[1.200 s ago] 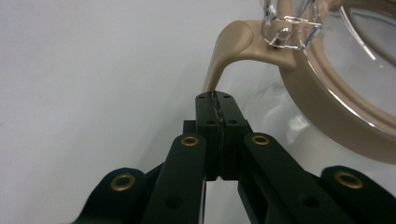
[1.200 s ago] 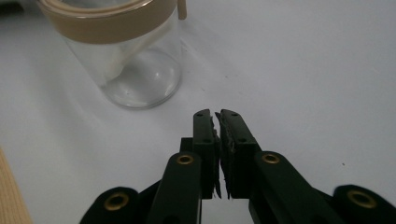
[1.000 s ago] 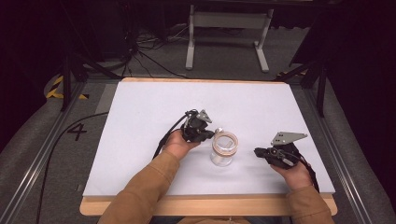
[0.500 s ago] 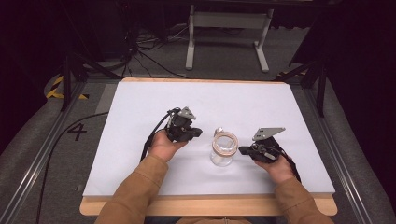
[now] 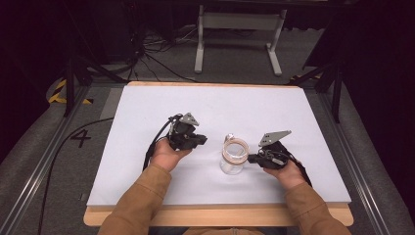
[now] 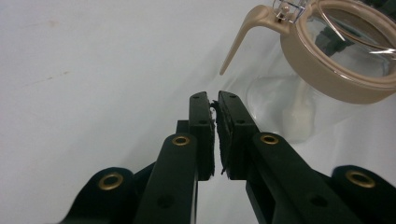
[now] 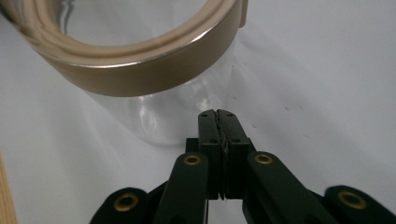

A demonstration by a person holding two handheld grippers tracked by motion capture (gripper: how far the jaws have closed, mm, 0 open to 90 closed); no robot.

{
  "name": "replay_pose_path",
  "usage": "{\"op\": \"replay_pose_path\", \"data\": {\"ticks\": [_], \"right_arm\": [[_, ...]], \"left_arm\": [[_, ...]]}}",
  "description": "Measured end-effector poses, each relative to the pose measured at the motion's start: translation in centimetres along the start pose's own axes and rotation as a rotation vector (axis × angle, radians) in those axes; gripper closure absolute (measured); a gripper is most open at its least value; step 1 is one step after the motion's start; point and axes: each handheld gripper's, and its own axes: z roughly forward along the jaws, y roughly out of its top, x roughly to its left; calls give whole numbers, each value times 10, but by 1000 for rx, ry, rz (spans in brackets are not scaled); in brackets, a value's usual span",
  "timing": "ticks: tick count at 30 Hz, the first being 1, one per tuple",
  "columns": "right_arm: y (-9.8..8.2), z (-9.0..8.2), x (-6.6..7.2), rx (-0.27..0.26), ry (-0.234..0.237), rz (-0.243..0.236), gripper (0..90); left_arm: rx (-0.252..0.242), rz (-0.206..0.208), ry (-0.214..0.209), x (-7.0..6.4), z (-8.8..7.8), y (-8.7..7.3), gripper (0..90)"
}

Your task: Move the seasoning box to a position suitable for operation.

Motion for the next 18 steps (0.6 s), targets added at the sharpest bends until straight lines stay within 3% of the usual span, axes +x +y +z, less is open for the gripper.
{"op": "replay_pose_path", "data": {"ticks": [18], "right_arm": [[4,7,16,37,44,-42,891]], "left_arm": [[-19,-16,-23,0,-1,3,830]]}}
